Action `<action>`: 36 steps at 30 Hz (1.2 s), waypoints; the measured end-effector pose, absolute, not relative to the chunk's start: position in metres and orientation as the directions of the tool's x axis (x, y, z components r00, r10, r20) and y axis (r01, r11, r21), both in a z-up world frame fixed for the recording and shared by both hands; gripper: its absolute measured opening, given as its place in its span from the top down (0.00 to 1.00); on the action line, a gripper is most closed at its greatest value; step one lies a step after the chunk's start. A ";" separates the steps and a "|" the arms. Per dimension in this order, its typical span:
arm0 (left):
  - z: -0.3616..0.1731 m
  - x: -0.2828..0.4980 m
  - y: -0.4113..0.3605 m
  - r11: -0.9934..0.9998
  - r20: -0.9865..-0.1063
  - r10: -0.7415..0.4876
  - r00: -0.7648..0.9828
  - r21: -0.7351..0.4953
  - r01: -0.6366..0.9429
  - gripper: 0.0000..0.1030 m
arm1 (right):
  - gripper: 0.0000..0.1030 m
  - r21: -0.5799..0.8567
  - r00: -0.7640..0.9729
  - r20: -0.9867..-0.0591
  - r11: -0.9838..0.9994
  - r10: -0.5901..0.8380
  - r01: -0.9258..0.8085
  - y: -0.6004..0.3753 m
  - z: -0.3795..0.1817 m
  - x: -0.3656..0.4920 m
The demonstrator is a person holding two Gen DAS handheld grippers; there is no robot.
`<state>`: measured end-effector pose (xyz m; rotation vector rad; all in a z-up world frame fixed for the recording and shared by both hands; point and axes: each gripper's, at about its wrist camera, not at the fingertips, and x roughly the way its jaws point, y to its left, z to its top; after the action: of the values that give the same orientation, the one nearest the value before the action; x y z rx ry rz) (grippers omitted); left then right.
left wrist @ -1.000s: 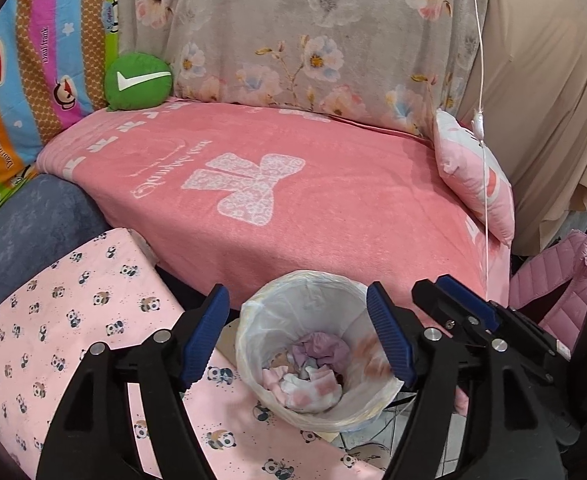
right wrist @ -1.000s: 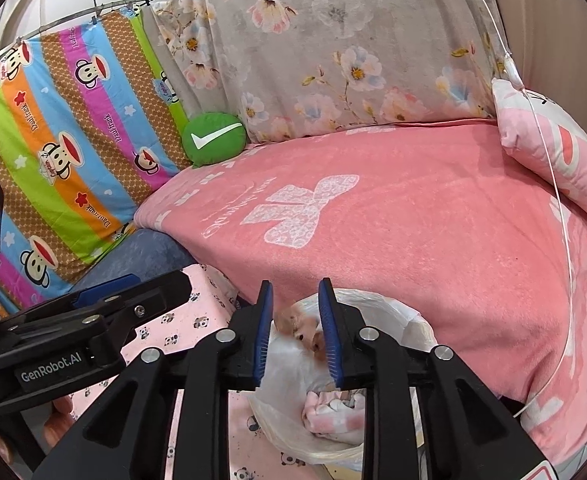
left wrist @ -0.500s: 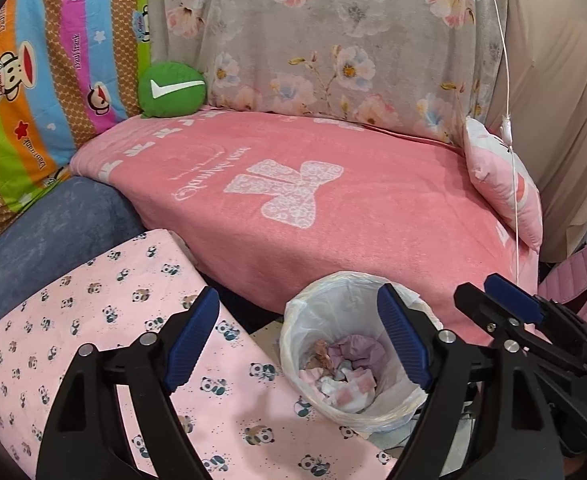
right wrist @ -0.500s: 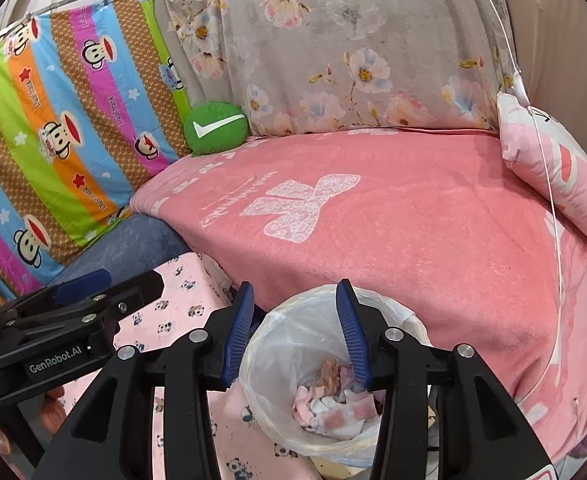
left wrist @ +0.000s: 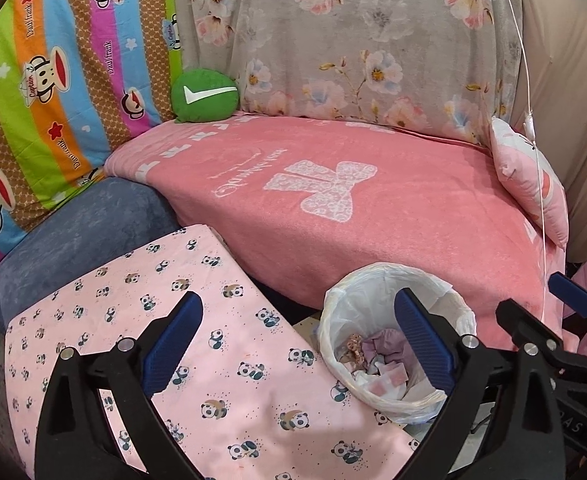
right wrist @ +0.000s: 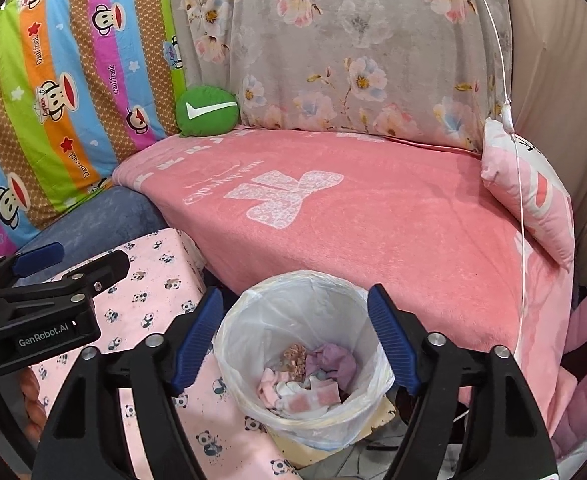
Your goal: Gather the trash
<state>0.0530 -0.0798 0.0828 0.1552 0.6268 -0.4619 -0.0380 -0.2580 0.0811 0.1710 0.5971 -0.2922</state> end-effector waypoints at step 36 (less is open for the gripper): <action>0.047 0.031 -0.084 0.904 -0.671 -0.310 0.673 0.012 0.428 0.07 | 0.05 0.006 0.730 -0.625 0.934 -0.276 0.357 -0.260 0.051 -0.059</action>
<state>0.0313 -0.0839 0.0470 0.1737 0.7206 -0.4180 -0.0589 -0.2599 0.0512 0.1286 0.6665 -0.3493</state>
